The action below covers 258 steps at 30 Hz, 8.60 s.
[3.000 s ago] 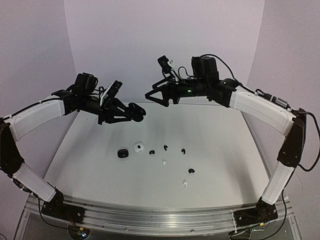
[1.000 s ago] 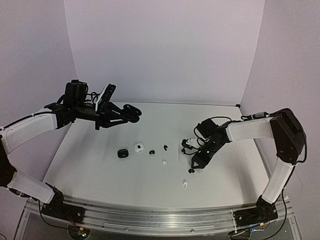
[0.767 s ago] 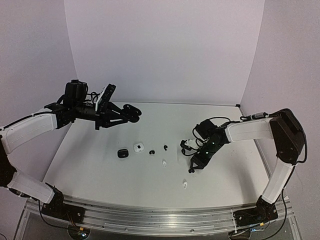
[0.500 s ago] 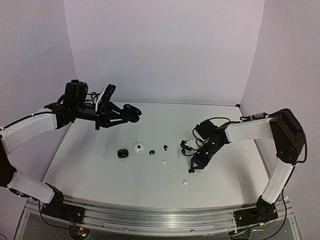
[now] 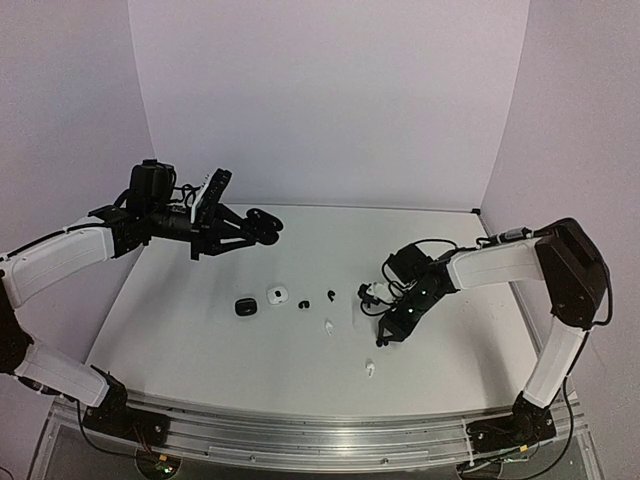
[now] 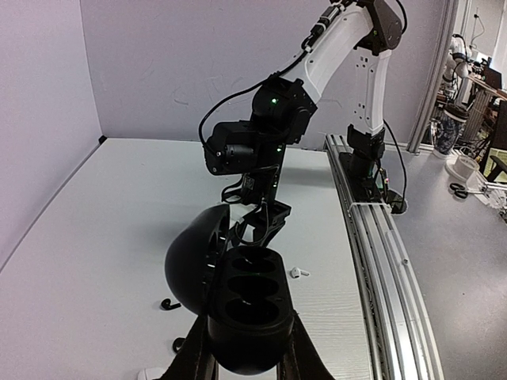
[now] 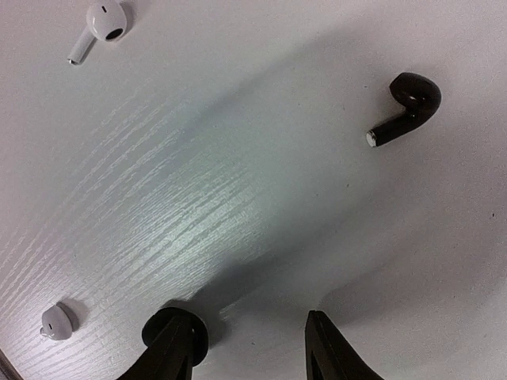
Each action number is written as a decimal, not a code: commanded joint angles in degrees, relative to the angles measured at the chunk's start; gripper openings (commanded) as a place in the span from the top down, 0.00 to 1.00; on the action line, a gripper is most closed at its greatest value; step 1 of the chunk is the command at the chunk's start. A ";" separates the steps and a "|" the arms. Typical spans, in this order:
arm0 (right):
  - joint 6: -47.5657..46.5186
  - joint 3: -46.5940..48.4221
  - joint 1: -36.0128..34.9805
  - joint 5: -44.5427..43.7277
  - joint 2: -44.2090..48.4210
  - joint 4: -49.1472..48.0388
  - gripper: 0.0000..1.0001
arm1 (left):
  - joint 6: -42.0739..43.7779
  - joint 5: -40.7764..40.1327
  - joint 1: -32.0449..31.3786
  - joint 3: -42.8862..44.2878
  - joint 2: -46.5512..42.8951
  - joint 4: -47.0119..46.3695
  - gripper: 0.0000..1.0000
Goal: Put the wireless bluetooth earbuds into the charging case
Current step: Pick up the right earbud from the center of the board, then insert the right earbud into the right side groove of the charging case, then adjust the right earbud in the right side groove of the charging case.
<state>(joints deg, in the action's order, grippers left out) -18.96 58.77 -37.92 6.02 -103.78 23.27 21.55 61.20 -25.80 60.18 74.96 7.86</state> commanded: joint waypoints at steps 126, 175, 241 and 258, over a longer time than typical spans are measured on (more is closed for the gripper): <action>0.56 38.09 -25.16 -34.11 3.20 -32.46 1.00 | -22.68 -22.84 -4.70 -8.27 -1.16 -39.10 1.00; -4.17 38.47 -25.12 -37.43 -1.58 -35.63 1.00 | -29.19 -22.56 -4.87 -6.44 -0.96 -43.10 1.00; -7.21 34.48 -24.67 -32.09 4.91 -33.31 0.53 | -31.75 -22.36 -4.87 -5.83 -1.31 -42.38 1.00; -33.28 28.98 -24.42 -20.63 12.36 -30.47 0.23 | -37.39 -11.04 -4.71 -4.58 -1.95 -41.89 1.00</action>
<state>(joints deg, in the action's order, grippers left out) -44.94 88.95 -62.50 -19.05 -94.12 -6.24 -13.32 45.71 -30.44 52.51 74.65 -31.83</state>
